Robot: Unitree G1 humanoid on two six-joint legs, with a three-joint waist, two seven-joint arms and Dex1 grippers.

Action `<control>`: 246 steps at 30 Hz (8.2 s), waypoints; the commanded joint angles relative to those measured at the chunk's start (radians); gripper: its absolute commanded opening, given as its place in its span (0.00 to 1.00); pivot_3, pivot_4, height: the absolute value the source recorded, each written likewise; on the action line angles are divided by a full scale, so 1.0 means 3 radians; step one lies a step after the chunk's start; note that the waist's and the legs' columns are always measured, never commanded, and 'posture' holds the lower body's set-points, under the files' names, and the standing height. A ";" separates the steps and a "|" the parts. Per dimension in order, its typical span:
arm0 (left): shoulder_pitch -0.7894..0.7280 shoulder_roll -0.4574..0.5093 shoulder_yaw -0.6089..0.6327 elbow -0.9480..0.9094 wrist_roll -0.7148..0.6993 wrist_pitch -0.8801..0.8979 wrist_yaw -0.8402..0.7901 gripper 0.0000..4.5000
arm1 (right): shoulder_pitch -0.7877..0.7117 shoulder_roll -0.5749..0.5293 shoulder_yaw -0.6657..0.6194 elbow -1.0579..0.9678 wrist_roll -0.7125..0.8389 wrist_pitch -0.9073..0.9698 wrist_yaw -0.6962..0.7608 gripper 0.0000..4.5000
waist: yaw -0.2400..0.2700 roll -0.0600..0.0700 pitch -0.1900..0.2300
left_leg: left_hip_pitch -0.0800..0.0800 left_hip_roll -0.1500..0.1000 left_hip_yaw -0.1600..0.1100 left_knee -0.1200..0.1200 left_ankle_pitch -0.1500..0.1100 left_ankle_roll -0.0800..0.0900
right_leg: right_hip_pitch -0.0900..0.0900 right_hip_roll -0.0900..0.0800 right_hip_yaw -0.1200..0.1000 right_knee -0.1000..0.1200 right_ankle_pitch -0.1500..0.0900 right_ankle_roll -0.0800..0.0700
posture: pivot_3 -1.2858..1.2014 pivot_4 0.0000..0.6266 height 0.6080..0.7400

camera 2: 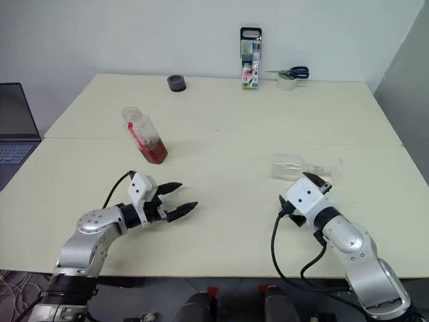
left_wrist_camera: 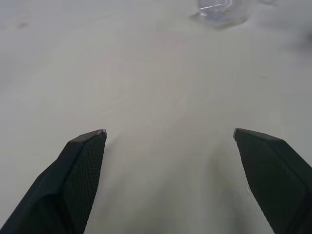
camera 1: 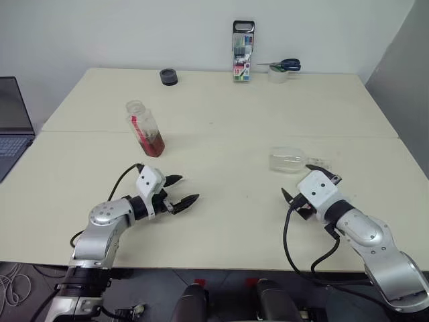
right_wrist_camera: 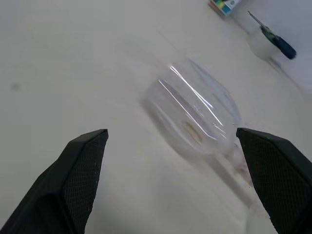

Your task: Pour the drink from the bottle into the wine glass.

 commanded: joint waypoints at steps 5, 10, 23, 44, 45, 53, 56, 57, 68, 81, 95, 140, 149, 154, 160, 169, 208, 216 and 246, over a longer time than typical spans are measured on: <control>-0.0261 0.0167 -0.0289 -0.0001 -0.0004 -0.0103 -0.0641 0.99 | -0.0386 -0.0192 0.0285 0.0436 -0.0867 -0.0053 -0.0093 1.00 | -0.0020 0.0001 -0.0001 | 0.0001 0.0001 0.0004 -0.0003 0.0000 0.0000 | -0.0001 0.0001 0.0003 -0.0003 0.0000 0.0000 | 0.52 0.24 1.00; -0.0357 0.0124 -0.0410 0.0006 0.0012 -0.0210 -0.0814 0.99 | -0.0667 -0.0310 0.0701 0.0895 -0.1573 -0.0082 0.0015 1.00 | -0.0014 0.0001 -0.0001 | -0.0002 0.0000 0.0003 -0.0001 0.0000 0.0000 | -0.0001 0.0001 0.0003 -0.0004 0.0000 0.0000 | 0.52 0.24 1.00; -0.0565 -0.0051 -0.0516 0.0166 0.0046 -0.0295 -0.0861 0.99 | -0.1035 -0.0110 0.0833 0.1775 -0.2342 -0.0366 -0.0083 1.00 | -0.0006 0.0001 -0.0001 | -0.0003 0.0000 0.0003 0.0000 0.0000 0.0000 | -0.0001 0.0000 0.0002 -0.0005 0.0000 -0.0001 | 0.52 0.24 1.00; -0.0549 -0.0159 -0.0489 0.0046 0.0042 -0.0166 -0.0657 1.00 | -0.1248 0.0283 0.0601 0.2522 -0.2351 -0.0843 -0.0535 0.18 | -0.0030 0.0000 -0.0001 | -0.0001 0.0000 0.0004 0.0001 0.0000 0.0000 | -0.0001 0.0000 0.0004 -0.0002 0.0001 -0.0001 | 0.52 0.24 1.00; -0.0540 -0.0168 -0.0461 0.0031 0.0028 -0.0132 -0.0608 1.00 | -0.1254 0.0297 0.0581 0.2490 -0.2356 -0.0838 -0.0548 0.09 | -0.0030 0.0000 -0.0001 | -0.0001 0.0000 0.0004 0.0001 0.0000 0.0000 | -0.0001 0.0000 0.0004 -0.0002 0.0000 -0.0001 | 0.52 0.24 1.00; -0.0357 -0.0099 -0.0097 -0.0230 -0.0182 0.0324 -0.0195 1.00 | -0.1351 0.0990 -0.0078 0.1890 -0.1575 -0.0833 -0.0641 0.03 | -0.0088 0.0001 -0.0001 | -0.0002 0.0002 0.0003 -0.0002 0.0000 0.0000 | -0.0004 0.0000 0.0005 0.0001 0.0000 -0.0001 | 0.52 0.24 1.00; -0.0348 -0.0040 -0.0028 -0.0316 -0.0232 0.0451 -0.0153 1.00 | -0.1395 0.1624 -0.0477 0.1946 -0.0722 -0.1062 -0.0583 0.03 | -0.0089 0.0001 -0.0001 | 0.0000 0.0006 0.0000 -0.0004 0.0000 -0.0001 | -0.0005 0.0005 0.0003 0.0004 0.0001 -0.0001 | 0.52 0.24 1.00; -0.0352 -0.0016 -0.0011 -0.0343 -0.0249 0.0487 -0.0154 1.00 | -0.1405 0.1751 -0.0498 0.2002 -0.0570 -0.1093 -0.0525 0.03 | -0.0087 0.0001 -0.0001 | 0.0000 0.0006 -0.0002 -0.0004 0.0000 -0.0001 | -0.0004 0.0005 0.0002 0.0003 0.0001 -0.0001 | 0.52 0.24 1.00; -0.0399 0.0181 0.0105 -0.0541 -0.0465 0.0805 -0.0183 1.00 | -0.1248 0.2222 -0.0322 0.2247 0.0046 -0.1161 -0.0299 0.03 | -0.0078 0.0004 0.0001 | 0.0000 -0.0001 -0.0001 -0.0004 0.0000 -0.0001 | -0.0004 -0.0002 0.0003 0.0004 0.0001 -0.0002 | 0.52 0.24 1.00; -0.0307 0.0274 0.0106 -0.0580 -0.0450 0.0807 -0.0157 1.00 | -0.0905 0.2084 -0.0139 0.2067 0.0196 -0.1109 -0.0114 0.03 | -0.0081 0.0004 -0.0001 | 0.0006 0.0000 0.0001 -0.0005 0.0000 0.0000 | -0.0002 -0.0001 0.0004 0.0007 0.0001 -0.0002 | 0.52 0.24 1.00; 0.0068 0.0333 0.0630 -0.1020 -0.0530 0.0852 0.0404 1.00 | -0.2086 0.2419 -0.0144 0.3541 0.0586 -0.2228 0.0356 0.03 | -0.0121 0.0006 0.0001 | 0.0009 0.0004 0.0001 -0.0009 0.0000 -0.0001 | -0.0005 0.0002 0.0005 0.0008 0.0001 -0.0003 | 0.52 0.24 1.00; -0.0619 0.0273 0.0470 -0.0972 -0.0546 0.0852 0.0574 1.00 | -0.2339 0.2452 -0.0177 0.4524 0.0628 -0.2787 0.0811 1.00 | -0.0166 0.0006 0.0002 | 0.0010 0.0002 0.0001 -0.0009 0.0005 -0.0010 | -0.0005 0.0000 0.0006 0.0013 0.0002 -0.0004 | 0.52 0.24 1.00; -0.0395 0.0221 0.0522 -0.1078 -0.0541 0.0765 0.0664 1.00 | -0.2059 0.2135 -0.0100 0.4094 0.0569 -0.2413 0.0900 1.00 | -0.0163 0.0006 0.0002 | 0.0009 0.0002 0.0000 -0.0009 0.0003 -0.0006 | -0.0005 0.0000 0.0006 0.0011 0.0002 -0.0004 | 0.52 0.24 1.00; -0.0267 0.0141 0.0503 -0.1163 -0.0500 0.0758 0.0820 1.00 | -0.1770 0.1863 -0.0131 0.3498 0.0639 -0.2047 0.0995 1.00 | -0.0159 0.0006 0.0002 | 0.0008 0.0002 0.0001 -0.0009 0.0000 -0.0001 | -0.0005 -0.0001 0.0006 0.0011 0.0002 -0.0004 | 0.52 0.24 1.00; -0.0015 0.0022 0.0460 -0.1265 -0.0448 0.0856 0.1044 1.00 | -0.1313 0.1385 -0.0067 0.2649 0.0717 -0.1391 0.1320 1.00 | -0.0140 0.0006 0.0002 | 0.0007 0.0001 0.0001 -0.0009 0.0000 0.0000 | -0.0004 -0.0002 0.0006 0.0006 0.0002 -0.0004 | 0.52 0.24 1.00; 0.0470 -0.0115 0.0563 -0.0968 -0.0071 0.0484 0.1387 1.00 | -0.0652 0.0650 -0.0220 0.1226 0.1086 -0.0954 0.1730 1.00 | -0.0085 0.0007 0.0002 | 0.0004 0.0004 0.0001 -0.0008 -0.0001 0.0000 | -0.0003 -0.0001 0.0005 -0.0004 0.0001 -0.0003 | 0.52 0.24 1.00; -0.0403 -0.0031 0.0789 0.0319 0.0099 0.0075 0.1536 1.00 | -0.1176 0.0516 -0.0200 0.0271 0.2214 -0.0071 0.1538 1.00 | 0.0001 0.0004 0.0002 | -0.0005 0.0002 -0.0003 -0.0006 0.0000 0.0000 | 0.0001 -0.0003 -0.0004 -0.0020 0.0002 -0.0003 | 0.52 0.24 1.00; -0.0779 -0.0018 0.0777 0.0776 0.0174 -0.0033 0.1504 1.00 | -0.1338 0.0600 -0.0112 0.0355 0.2198 -0.0085 0.1565 1.00 | -0.0002 0.0004 0.0001 | -0.0005 0.0002 -0.0003 -0.0006 0.0000 -0.0001 | 0.0000 -0.0002 -0.0005 -0.0020 0.0002 -0.0003 | 0.52 0.24 1.00; -0.1730 0.0008 0.0623 0.2468 0.0488 -0.0764 0.1137 0.75 | -0.1558 0.0725 0.0039 0.0451 0.2139 -0.0093 0.1557 1.00 | -0.0006 0.0004 0.0001 | -0.0009 0.0000 -0.0006 -0.0004 0.0000 -0.0001 | -0.0003 -0.0003 -0.0008 -0.0019 0.0002 -0.0003 | 0.52 0.24 1.00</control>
